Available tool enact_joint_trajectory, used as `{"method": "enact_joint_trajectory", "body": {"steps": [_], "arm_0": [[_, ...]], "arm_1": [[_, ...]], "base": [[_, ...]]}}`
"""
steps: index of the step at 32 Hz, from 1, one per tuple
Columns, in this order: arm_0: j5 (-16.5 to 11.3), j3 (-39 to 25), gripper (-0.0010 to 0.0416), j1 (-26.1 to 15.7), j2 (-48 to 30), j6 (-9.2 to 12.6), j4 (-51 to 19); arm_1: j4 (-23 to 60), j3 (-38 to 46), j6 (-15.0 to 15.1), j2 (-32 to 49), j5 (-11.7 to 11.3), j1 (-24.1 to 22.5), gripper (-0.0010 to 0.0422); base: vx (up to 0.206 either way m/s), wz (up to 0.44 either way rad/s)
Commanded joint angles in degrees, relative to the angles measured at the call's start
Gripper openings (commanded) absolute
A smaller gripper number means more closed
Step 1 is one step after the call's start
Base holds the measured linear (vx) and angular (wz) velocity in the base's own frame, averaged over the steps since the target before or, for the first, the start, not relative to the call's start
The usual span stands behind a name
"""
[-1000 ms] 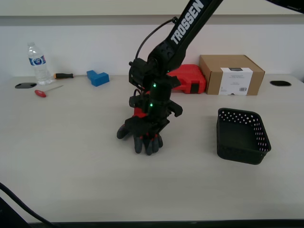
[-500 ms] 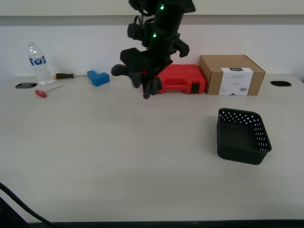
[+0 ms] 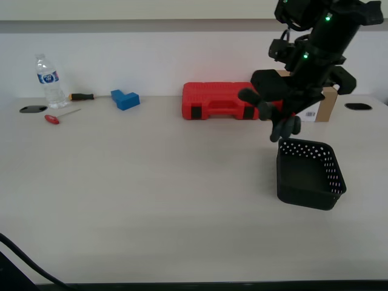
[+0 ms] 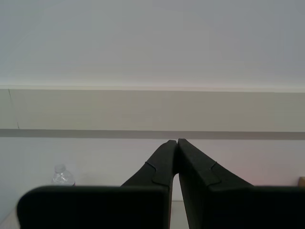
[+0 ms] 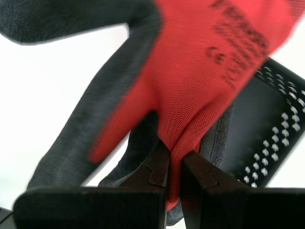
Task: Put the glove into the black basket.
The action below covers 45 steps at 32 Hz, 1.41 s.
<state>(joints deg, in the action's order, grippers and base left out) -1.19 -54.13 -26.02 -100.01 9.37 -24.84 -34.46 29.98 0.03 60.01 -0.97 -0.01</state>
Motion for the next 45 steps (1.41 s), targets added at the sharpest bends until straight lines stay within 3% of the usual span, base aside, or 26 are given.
{"method": "enact_joint_trajectory", "body": {"steps": [1,8,13,18,21,26,36,39,43,45], "arm_0": [[0.4,3.4,-0.0001,3.6,0.6,1.7,1.0],[0.4,9.1,-0.0001,11.1,0.5,2.5,5.1],[0.2,11.0,-0.0001,14.1,-0.9,2.5,8.1],[-1.9,10.8,-0.0001,14.7,-7.8,2.3,12.6],[-4.9,8.7,-0.0001,14.7,-13.9,2.1,14.1],[-4.9,5.9,-0.0001,14.7,-16.4,1.8,14.0],[-4.5,5.8,0.0000,14.7,-16.4,2.0,13.7],[-4.5,5.8,0.0009,14.8,-16.4,2.1,13.5],[-4.2,5.8,0.0062,14.8,-16.4,2.3,12.5],[-2.2,5.8,0.0109,14.8,-16.4,-0.2,12.2]], "arm_1": [[-0.3,0.0,0.0,0.0,0.0,0.0,0.0000],[-0.3,0.0,0.0,0.0,0.2,0.0,0.0000],[-0.3,0.0,0.0,0.0,0.2,0.0,0.0000],[-0.3,0.0,0.0,0.0,0.2,0.0,0.0000],[-0.3,0.0,0.0,0.0,0.2,0.0,0.0000],[-0.3,0.0,0.0,0.0,0.2,0.0,0.0000],[-0.3,0.0,0.0,0.0,0.2,0.0,0.0000],[-0.3,0.0,0.0,0.0,0.2,0.0,0.0000],[-0.3,0.0,0.0,0.0,0.2,0.0,0.0000],[-0.3,0.0,0.0,0.0,0.2,0.0,0.0000]], "base": [[0.000,0.000],[0.000,0.000],[0.000,0.000],[0.000,0.000],[0.000,0.000],[0.000,0.000],[0.000,0.000],[0.000,0.000],[0.000,0.000],[0.000,0.000]]}}
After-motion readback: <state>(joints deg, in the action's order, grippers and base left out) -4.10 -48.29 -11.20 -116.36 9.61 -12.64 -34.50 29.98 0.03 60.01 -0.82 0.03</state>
